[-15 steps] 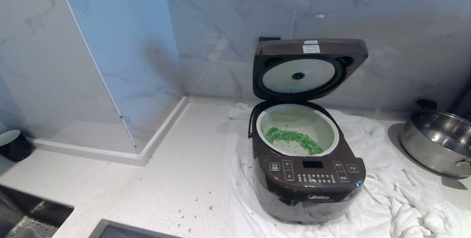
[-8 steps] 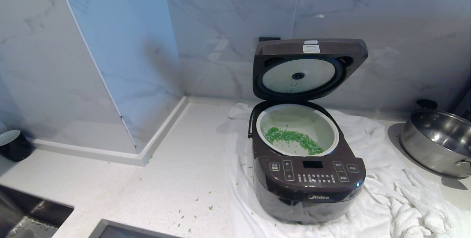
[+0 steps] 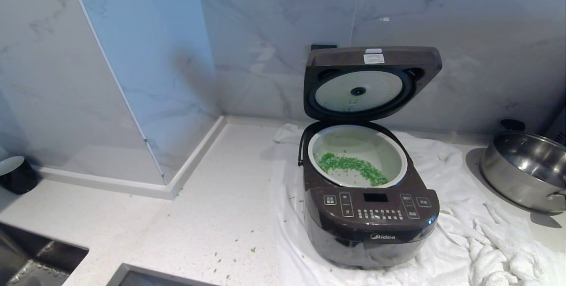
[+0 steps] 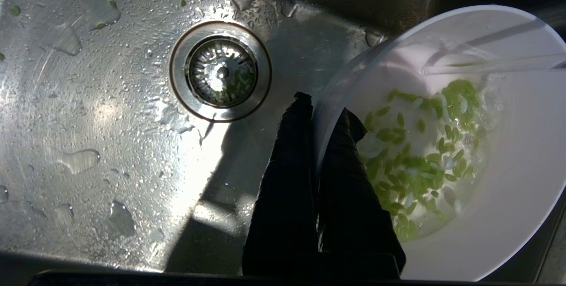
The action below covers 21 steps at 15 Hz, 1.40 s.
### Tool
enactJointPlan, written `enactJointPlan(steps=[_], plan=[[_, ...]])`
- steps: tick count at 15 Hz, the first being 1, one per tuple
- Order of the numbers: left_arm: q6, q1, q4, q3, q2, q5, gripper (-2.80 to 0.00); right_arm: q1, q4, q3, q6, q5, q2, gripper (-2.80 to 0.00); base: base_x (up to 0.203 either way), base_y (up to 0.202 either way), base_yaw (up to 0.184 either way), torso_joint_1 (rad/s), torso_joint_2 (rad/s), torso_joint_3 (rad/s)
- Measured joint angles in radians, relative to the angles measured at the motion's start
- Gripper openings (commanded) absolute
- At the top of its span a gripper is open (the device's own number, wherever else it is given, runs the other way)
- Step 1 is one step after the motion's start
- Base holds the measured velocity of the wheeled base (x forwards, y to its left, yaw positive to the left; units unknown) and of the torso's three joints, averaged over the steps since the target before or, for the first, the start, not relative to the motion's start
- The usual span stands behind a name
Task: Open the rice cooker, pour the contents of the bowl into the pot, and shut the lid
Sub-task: Fill a bowl with water from the tap
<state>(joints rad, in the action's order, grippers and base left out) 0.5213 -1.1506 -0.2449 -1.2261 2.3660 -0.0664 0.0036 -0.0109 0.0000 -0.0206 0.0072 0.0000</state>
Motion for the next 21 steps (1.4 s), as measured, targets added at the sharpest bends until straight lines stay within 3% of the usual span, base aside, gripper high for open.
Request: enactJointPlan(steps=[21], plan=[[0.001, -0.016, 0.001, 0.002, 0.011, 0.003, -2.8, 0.0, 0.0, 0.0, 0.0, 0.0, 0.0, -2.8, 0.0, 0.0, 0.0, 0.0, 0.0, 0.0]])
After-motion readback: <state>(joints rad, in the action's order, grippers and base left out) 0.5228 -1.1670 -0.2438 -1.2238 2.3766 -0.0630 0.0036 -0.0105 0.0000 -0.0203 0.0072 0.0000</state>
